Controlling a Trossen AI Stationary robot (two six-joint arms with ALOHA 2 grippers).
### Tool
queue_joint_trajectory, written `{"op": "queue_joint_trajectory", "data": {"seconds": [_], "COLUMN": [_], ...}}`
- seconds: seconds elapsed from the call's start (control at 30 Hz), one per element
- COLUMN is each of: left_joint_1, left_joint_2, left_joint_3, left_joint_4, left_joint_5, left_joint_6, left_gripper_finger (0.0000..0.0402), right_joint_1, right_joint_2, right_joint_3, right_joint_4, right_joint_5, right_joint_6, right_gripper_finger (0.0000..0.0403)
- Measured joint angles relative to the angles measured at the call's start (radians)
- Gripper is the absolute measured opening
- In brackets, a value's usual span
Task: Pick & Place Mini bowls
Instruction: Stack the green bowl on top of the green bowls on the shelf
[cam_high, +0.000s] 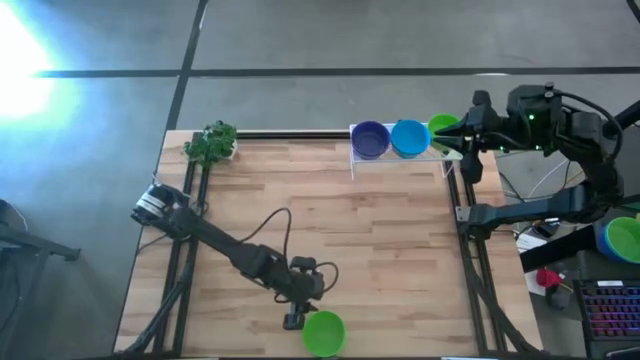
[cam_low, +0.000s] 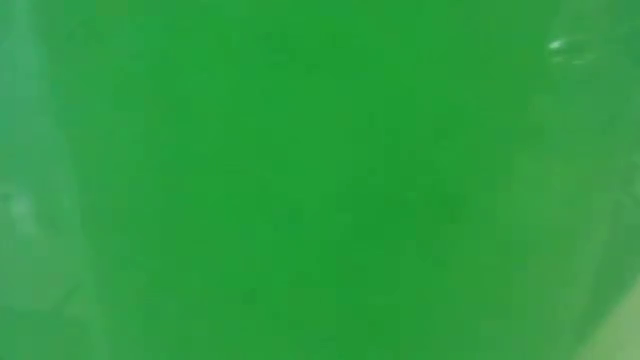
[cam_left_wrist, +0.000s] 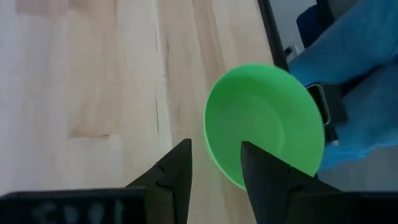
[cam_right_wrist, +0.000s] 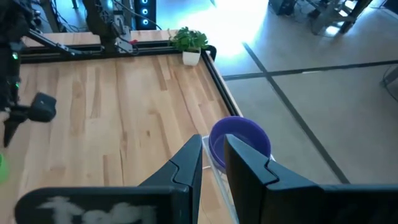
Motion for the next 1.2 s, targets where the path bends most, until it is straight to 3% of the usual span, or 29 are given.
{"op": "queue_joint_trajectory", "data": {"seconds": [0.2,1.03,1.2], "left_joint_1": [-0.002,-0.012,-0.01], "left_joint_2": [0.063,0.189,0.189], "left_joint_3": [-0.003,0.022,0.044], "left_joint_4": [0.037,0.087,0.048], "left_joint_5": [0.088,0.089,0.09], "left_joint_6": [-0.006,-0.117,-0.153], "left_gripper_finger": [0.0129,0.0128,0.0101], "right_joint_1": [0.0,0.0,0.0], "right_joint_2": [-0.001,0.005,0.005], "right_joint_3": [0.0,0.0,0.0], "right_joint_4": [-0.003,-0.003,-0.003], "right_joint_5": [0.001,0.001,0.002], "right_joint_6": [0.012,0.0,0.0], "right_gripper_finger": [0.0066,0.0066,0.0066]}}
